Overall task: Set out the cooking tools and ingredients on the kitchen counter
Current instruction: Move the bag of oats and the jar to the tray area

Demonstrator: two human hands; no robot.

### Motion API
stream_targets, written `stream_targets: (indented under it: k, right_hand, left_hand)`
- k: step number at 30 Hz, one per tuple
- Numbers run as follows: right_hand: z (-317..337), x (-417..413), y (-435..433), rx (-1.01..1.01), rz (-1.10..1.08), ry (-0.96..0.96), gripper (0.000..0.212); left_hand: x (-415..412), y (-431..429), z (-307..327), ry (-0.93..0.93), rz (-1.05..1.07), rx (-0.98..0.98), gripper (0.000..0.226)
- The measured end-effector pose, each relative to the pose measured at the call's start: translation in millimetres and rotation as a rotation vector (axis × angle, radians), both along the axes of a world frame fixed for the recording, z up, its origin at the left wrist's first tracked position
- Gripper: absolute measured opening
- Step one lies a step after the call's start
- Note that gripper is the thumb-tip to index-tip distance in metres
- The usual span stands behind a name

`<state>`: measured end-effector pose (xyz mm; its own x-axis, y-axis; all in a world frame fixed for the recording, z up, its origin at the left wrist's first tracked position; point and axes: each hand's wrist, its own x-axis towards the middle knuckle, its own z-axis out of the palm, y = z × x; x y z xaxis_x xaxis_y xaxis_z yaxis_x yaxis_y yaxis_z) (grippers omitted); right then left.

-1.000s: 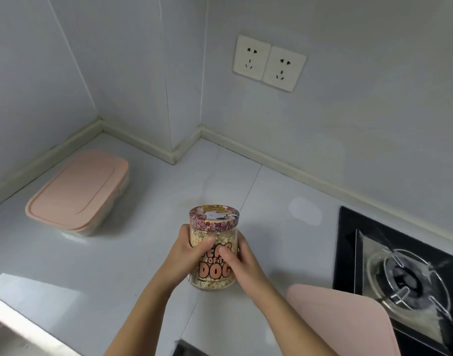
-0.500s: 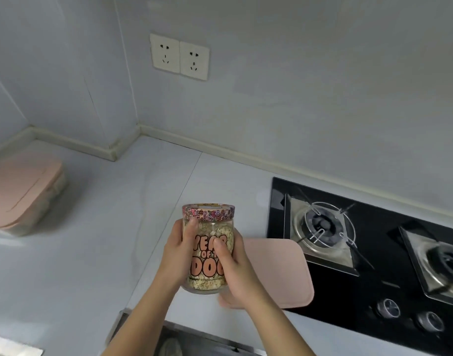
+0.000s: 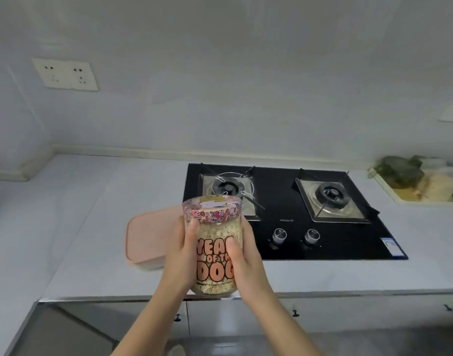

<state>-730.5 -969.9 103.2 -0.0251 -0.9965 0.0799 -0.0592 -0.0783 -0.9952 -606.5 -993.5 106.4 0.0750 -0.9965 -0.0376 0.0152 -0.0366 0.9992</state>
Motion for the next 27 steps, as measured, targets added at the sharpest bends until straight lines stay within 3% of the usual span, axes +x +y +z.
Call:
stream_targets:
  k: [2, 5, 9, 13, 16, 18, 22, 25, 27]
  right_hand:
    - [5, -27, 6, -0.037, -0.083, -0.008, 0.062]
    - [7, -68, 10, 0.007, -0.149, -0.082, 0.041]
    - [15, -119, 23, -0.159, -0.306, 0.033, 0.063]
    - [4, -184, 11, -0.063, -0.359, -0.056, 0.037]
    - [12, -226, 9, -0.189, -0.455, 0.051, 0.057]
    - [14, -257, 2, -0.238, -0.482, 0.099, 0.060]
    - [15, -337, -25, -0.142, -0.541, 0.003, 0.048]
    - [35, -376, -26, -0.239, -0.617, 0.147, 0.064]
    - [32, -417, -36, -0.185, -0.661, 0.191, 0.055]
  left_hand:
    - [-29, -2, 10, -0.022, -0.080, -0.046, 0.054]
    - [-73, -13, 10, -0.018, -0.233, 0.030, 0.072]
    - [-131, -4, 16, -0.020, -0.299, -0.174, 0.061]
    - [-198, -27, 23, -0.027, -0.405, -0.017, 0.071]
    - [-246, -26, 28, -0.039, -0.419, -0.189, 0.059]
    - [-278, -38, 28, -0.036, -0.458, -0.257, 0.058]
    - [-361, -77, 32, -0.002, -0.534, -0.076, 0.058]
    - [-410, -83, 33, 0.034, -0.550, -0.202, 0.057]
    - [-450, -103, 31, 0.021, -0.605, -0.133, 0.061]
